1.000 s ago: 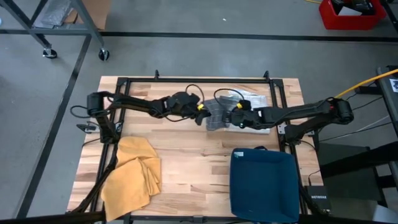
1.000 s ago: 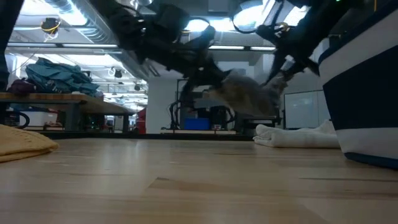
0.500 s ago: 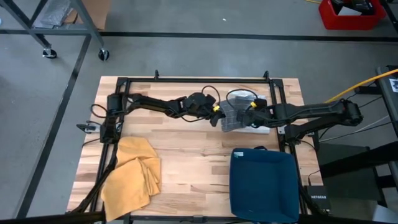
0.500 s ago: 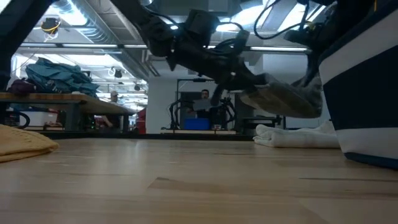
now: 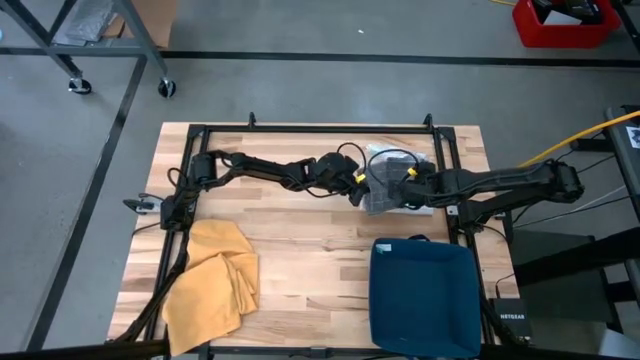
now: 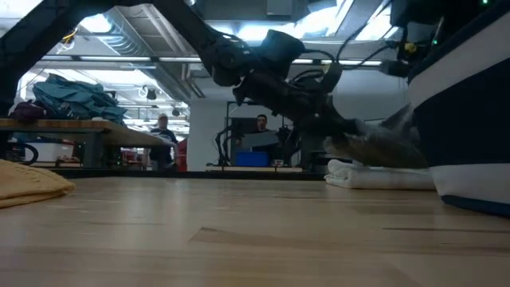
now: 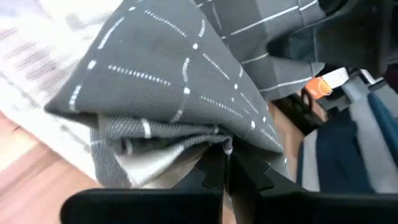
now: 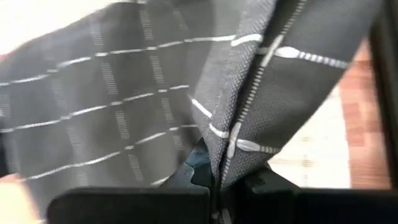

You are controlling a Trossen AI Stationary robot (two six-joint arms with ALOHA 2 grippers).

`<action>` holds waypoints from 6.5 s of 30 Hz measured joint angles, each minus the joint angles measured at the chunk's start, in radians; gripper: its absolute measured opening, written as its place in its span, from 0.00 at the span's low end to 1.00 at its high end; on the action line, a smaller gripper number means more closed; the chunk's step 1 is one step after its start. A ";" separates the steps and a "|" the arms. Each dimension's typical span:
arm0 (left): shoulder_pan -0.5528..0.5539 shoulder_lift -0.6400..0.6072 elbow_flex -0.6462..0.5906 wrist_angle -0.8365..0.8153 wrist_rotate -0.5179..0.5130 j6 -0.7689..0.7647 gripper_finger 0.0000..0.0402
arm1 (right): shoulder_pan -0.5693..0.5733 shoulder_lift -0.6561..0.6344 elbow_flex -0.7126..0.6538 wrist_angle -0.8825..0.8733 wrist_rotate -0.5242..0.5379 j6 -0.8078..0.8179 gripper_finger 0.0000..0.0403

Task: Fold towel
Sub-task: Stack the gray towel on top of the white towel, then fold yellow towel

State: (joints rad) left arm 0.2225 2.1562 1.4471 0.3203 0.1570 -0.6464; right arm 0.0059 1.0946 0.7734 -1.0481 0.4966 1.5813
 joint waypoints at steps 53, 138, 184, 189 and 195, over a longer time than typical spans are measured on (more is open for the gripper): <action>0.094 0.007 -0.002 -0.156 -0.187 0.122 0.17 | 0.000 -0.013 -0.139 -0.056 -0.007 0.027 0.62; -0.003 -0.010 -0.001 -0.222 -0.075 0.548 0.01 | -0.440 0.296 0.168 -0.156 0.019 -0.409 0.62; -0.502 -0.707 -0.088 -1.845 -0.037 0.463 0.01 | 0.180 0.626 0.238 1.201 -0.385 -0.802 0.62; -0.606 -0.707 -0.170 -1.829 -0.037 0.345 0.01 | 0.205 0.728 0.247 1.338 -0.407 -0.802 0.62; -0.718 -0.707 -0.292 -1.672 -0.038 0.279 0.01 | 0.212 0.824 0.314 1.396 -0.432 -0.802 0.62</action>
State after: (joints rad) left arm -0.4951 1.4490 1.1553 -1.3522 0.1190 -0.3678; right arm 0.2184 1.9182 1.0872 0.3479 0.0649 0.7792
